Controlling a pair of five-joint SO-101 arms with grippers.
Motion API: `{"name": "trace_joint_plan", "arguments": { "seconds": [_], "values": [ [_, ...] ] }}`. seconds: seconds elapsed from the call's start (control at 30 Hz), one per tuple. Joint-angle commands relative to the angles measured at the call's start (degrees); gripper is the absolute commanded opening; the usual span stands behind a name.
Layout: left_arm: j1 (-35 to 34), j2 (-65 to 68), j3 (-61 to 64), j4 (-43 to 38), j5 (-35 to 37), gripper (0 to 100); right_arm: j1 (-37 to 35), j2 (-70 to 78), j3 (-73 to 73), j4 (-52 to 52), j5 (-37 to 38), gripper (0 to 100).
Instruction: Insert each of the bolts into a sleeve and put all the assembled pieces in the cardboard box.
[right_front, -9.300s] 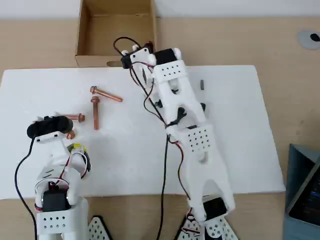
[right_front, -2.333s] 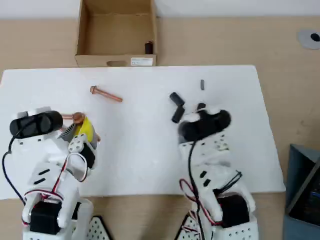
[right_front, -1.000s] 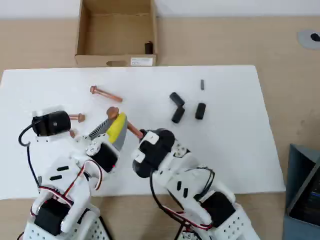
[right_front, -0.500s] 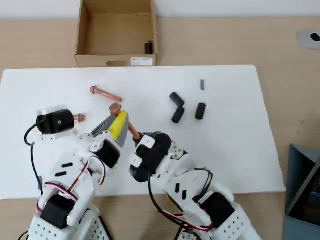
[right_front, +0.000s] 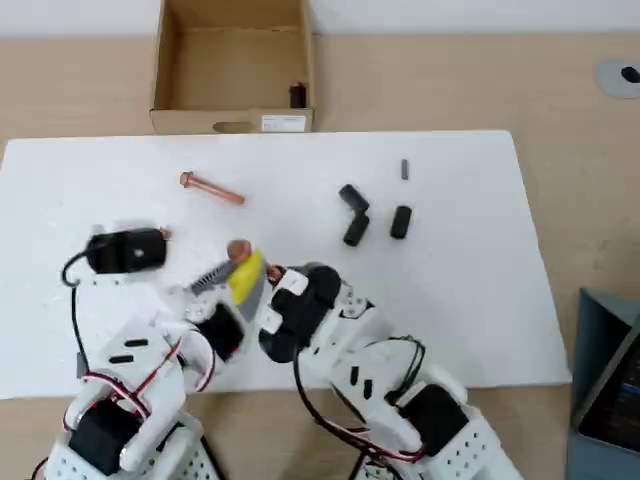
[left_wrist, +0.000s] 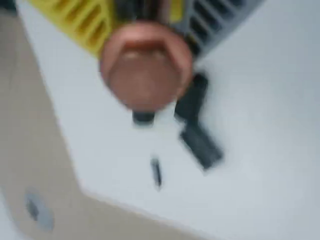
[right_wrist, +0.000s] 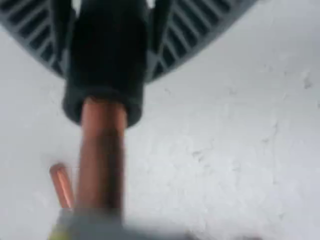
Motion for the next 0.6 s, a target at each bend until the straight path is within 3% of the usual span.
{"name": "trace_joint_plan", "arguments": {
  "seconds": [0.0, 0.37, 0.57],
  "values": [
    [3.96, -0.22, -2.99, 3.25, 0.00, 0, -0.84, -6.20, -3.12, -1.93, 0.26, 0.9],
    [5.71, -0.22, 4.13, 3.69, -5.27, 0, -1.01, -6.20, -3.21, -1.93, 3.43, 0.9],
    [5.63, -0.04, 3.96, 4.22, -5.80, 17, -1.10, -6.20, -3.21, -1.93, 3.43, 0.9]
  ]
}}
